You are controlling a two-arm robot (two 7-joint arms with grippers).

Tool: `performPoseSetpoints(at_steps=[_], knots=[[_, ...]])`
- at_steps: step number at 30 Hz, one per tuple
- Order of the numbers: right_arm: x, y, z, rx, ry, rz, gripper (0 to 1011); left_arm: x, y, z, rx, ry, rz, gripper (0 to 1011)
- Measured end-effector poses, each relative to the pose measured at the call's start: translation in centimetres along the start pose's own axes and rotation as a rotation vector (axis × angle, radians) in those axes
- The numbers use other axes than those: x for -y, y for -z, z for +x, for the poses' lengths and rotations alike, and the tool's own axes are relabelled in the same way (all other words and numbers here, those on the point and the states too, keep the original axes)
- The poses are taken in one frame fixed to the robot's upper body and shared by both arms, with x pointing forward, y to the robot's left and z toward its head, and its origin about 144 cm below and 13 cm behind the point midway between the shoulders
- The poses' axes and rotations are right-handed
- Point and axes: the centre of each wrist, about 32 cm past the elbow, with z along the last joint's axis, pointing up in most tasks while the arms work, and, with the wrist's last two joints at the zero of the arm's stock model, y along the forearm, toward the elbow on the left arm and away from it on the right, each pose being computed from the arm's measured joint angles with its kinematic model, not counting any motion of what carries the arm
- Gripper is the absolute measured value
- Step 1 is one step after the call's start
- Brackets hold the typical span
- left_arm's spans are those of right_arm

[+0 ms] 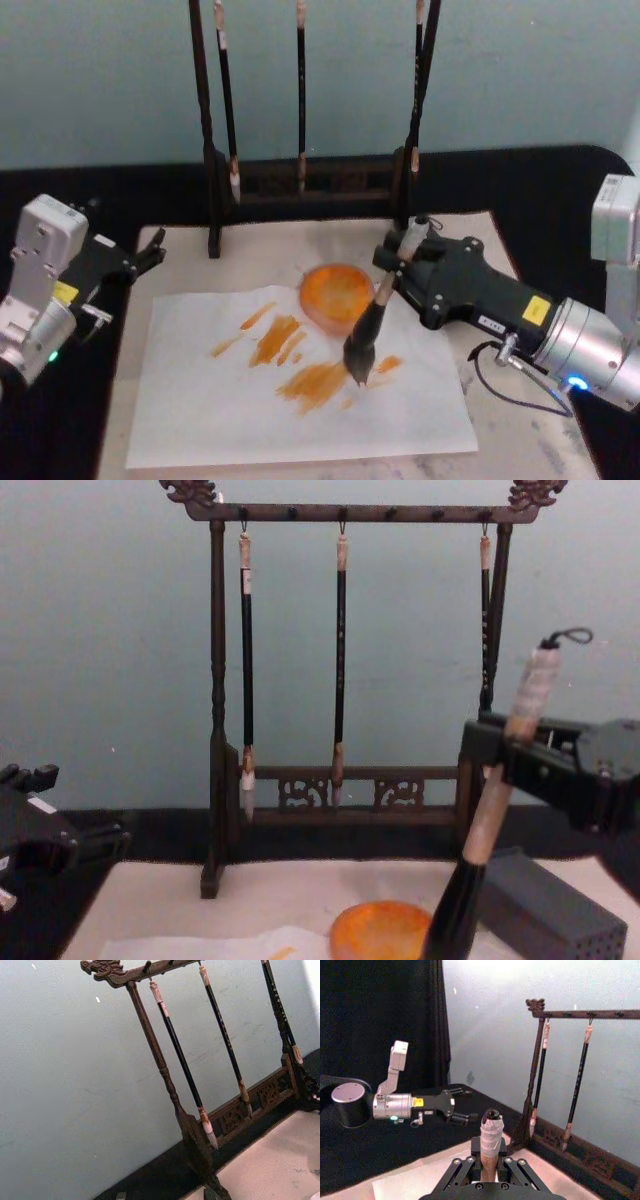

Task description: Pick up the brush from the inkstone, write on the paper, then place the brush back to its original position.

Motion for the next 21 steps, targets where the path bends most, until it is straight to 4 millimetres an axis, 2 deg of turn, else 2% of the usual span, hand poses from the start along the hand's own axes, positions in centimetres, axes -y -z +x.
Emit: performPoseSetpoints(at_steps=[21], knots=[[-0.1, 1.1, -0.2, -0.029, -0.011, -0.041, 174, 0.0, 0.0, 0.0, 0.000, 0.000, 0.000, 1001]])
